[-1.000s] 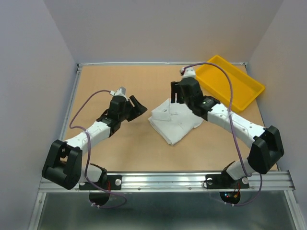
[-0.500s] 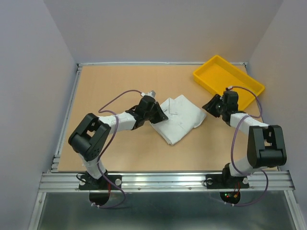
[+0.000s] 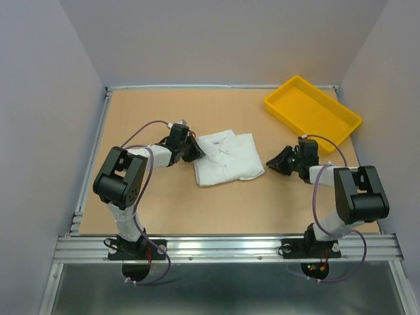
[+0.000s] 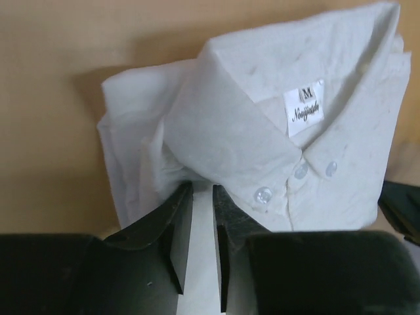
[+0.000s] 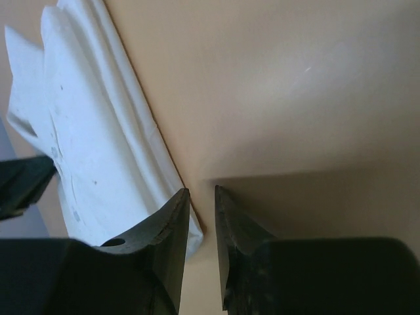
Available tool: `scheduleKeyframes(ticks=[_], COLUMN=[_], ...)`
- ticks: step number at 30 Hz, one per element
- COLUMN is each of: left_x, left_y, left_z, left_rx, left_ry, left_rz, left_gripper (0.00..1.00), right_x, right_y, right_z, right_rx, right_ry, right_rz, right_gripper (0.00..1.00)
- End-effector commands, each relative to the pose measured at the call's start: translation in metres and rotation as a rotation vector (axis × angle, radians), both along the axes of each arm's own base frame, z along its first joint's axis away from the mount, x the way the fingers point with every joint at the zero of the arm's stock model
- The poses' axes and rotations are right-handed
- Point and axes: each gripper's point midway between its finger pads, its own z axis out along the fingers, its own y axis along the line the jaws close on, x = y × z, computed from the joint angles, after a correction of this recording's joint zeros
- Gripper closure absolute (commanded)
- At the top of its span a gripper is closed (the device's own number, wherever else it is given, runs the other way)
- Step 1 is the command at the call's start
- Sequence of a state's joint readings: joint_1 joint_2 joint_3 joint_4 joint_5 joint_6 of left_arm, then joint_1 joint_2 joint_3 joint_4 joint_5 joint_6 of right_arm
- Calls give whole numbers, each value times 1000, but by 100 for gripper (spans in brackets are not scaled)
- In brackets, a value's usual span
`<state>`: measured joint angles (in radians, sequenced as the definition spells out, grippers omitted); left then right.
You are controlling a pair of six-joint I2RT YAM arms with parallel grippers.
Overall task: Fold and stack the long sleeve shirts
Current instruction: Fold the shirt
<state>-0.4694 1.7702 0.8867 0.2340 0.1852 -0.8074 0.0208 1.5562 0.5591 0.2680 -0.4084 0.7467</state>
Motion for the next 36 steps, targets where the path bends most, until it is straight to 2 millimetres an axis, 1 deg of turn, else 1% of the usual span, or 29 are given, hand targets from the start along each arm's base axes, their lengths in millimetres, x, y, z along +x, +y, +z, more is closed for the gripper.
scheduleKeyframes(ticks=[1, 2, 3, 4, 5, 6, 7, 8, 9, 10, 11, 12, 13, 14, 16, 17, 18, 20, 21, 22, 25, 26, 28, 29, 30, 31, 34, 35, 36], left_x=[44, 53, 61, 75, 79, 86, 87, 87, 84, 75, 71, 65, 55, 52, 45, 44, 43, 45, 46, 47, 49, 50, 52, 53, 53, 54, 57, 58, 59], left_y=[41, 49, 56, 59, 72, 73, 75, 76, 75, 74, 72, 69, 68, 65, 61, 60, 58, 54, 52, 49, 47, 48, 50, 53, 55, 57, 66, 69, 72], left_z=[15, 15, 21, 36, 41, 59, 68, 77, 98, 97, 104, 118, 110, 117, 104, 100, 88, 81, 73, 71, 56, 52, 40, 31, 26, 23, 16, 19, 19], left_rx=[117, 142, 153, 158, 168, 158, 162, 160, 141, 134, 117, 95, 93, 66, 60, 62, 70, 70, 73, 74, 86, 90, 105, 121, 124, 122, 123, 121, 122], left_ry=[-44, -48, -59, -96, -93, -132, -155, -175, -215, -208, -226, -260, -248, -272, -260, -251, -226, -215, -199, -202, -176, -170, -145, -129, -115, -104, -85, -87, -83], left_rz=[30, 48, 62, 67, 92, 99, 98, 103, 107, 104, 104, 99, 96, 89, 75, 68, 54, 39, 30, 23, 23, 25, 43, 55, 61, 74, 105, 116, 122], left_gripper=[60, 57, 54, 49, 46, 42, 40, 39, 38, 38, 38, 38, 39, 41, 46, 47, 48, 49, 50, 51, 52, 52, 52, 52, 52, 52, 51, 51, 51], right_x=[-14, -23, -26, -25, -24, -23, -20, -13, -10, -8, 0, 3, 7, 13, 20, 24, 34, 45, 51, 62, 80, 85, 88, 89, 86, 78, 73, 70, 69], right_y=[44, 65, 73, 80, 82, 83, 81, 76, 74, 72, 75, 77, 80, 87, 100, 106, 111, 122, 126, 129, 136, 135, 129, 121, 116, 109, 90, 82, 79], right_z=[10, 10, 11, 15, 19, 23, 28, 42, 50, 58, 81, 92, 103, 117, 136, 140, 142, 150, 149, 144, 130, 102, 74, 50, 36, 17, 7, 11, 16], right_rx=[55, 56, 58, 61, 55, 52, 34, 2, -14, -35, -26, -18, -10, 15, 72, 99, 122, 174, 183, 197, 206, 186, 160, 142, 136, 130, 113, 99, 93], right_ry=[-34, -29, -31, -42, -55, -68, -81, -131, -154, -179, -239, -268, -296, -324, -375, -386, -391, -421, -427, -429, -427, -380, -325, -283, -251, -212, -199, -215, -227], right_rz=[114, 168, 184, 194, 188, 187, 185, 163, 161, 166, 170, 181, 192, 220, 268, 284, 294, 312, 311, 304, 308, 297, 261, 235, 219, 203, 168, 157, 156], right_gripper=[72, 72, 71, 71, 70, 69, 68, 68, 67, 66, 65, 63, 62, 59, 57, 55, 55, 55, 55, 55, 55, 55, 55, 55, 55, 55, 55, 55, 55])
